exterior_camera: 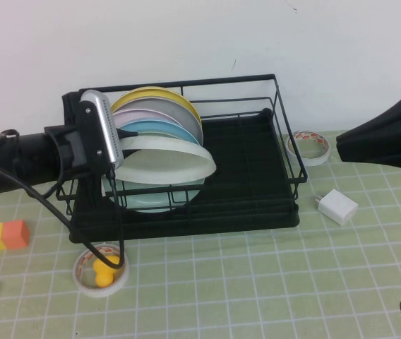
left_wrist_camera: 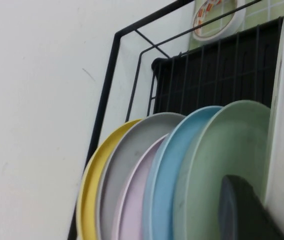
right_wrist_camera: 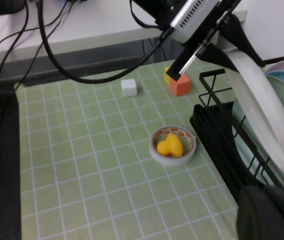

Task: Place plate on rack

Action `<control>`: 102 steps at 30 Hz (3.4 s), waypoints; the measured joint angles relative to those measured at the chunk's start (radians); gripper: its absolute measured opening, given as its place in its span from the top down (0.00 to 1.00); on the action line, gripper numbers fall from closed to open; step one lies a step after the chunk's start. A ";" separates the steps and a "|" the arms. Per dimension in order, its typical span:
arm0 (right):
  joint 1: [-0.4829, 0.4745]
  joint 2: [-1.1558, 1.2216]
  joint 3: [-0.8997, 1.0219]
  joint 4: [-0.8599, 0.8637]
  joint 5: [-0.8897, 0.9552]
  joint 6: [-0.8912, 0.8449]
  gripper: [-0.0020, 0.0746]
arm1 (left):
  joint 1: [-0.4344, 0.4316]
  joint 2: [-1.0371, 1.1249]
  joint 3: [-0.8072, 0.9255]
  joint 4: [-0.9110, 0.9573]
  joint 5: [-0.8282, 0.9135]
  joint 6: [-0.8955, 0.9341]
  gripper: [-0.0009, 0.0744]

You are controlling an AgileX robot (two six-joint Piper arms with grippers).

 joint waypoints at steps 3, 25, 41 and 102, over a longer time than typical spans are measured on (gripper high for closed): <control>0.000 0.000 0.000 -0.007 0.000 -0.002 0.97 | 0.000 0.010 -0.002 -0.002 0.012 -0.004 0.85; 0.000 0.000 0.000 -0.019 0.032 -0.003 0.97 | 0.000 0.028 -0.001 -0.001 -0.091 -0.135 0.48; 0.000 -0.223 0.016 -0.621 -0.106 0.574 0.97 | 0.000 -0.388 0.021 -0.011 -0.450 -0.777 0.96; 0.000 -0.996 0.855 -0.493 -0.522 0.787 0.97 | -0.024 -1.705 1.018 -0.033 -0.593 -1.262 0.99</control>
